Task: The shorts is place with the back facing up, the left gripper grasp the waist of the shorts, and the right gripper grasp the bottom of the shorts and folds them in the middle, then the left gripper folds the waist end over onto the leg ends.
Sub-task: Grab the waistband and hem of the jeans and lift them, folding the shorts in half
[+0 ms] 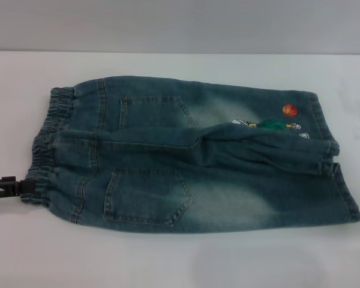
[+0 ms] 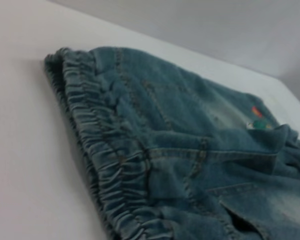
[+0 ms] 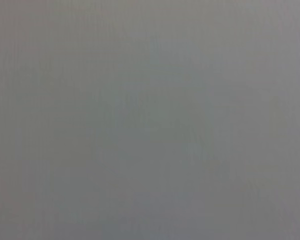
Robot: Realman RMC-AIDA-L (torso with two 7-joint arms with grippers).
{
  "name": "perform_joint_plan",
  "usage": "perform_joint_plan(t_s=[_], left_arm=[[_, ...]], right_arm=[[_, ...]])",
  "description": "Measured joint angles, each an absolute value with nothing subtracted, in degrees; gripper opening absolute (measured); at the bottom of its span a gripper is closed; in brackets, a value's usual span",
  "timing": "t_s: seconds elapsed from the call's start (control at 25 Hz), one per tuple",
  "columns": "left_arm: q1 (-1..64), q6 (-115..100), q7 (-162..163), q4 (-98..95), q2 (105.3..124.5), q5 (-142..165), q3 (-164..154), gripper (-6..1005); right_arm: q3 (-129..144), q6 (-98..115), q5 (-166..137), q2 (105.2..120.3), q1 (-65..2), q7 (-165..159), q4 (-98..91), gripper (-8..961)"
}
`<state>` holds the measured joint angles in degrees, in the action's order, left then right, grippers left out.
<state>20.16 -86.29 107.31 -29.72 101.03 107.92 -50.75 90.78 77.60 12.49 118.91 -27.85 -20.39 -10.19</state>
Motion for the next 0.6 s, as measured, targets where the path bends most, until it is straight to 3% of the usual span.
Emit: perform_joint_plan(t_s=[0.6], left_arm=[[20.43, -82.54, 108.57, -29.80, 102.70, 112.13, -47.63, 851]], right_arm=[[90.79, 77.61, 12.48, 118.91, -27.95, -20.39, -10.27, 645]])
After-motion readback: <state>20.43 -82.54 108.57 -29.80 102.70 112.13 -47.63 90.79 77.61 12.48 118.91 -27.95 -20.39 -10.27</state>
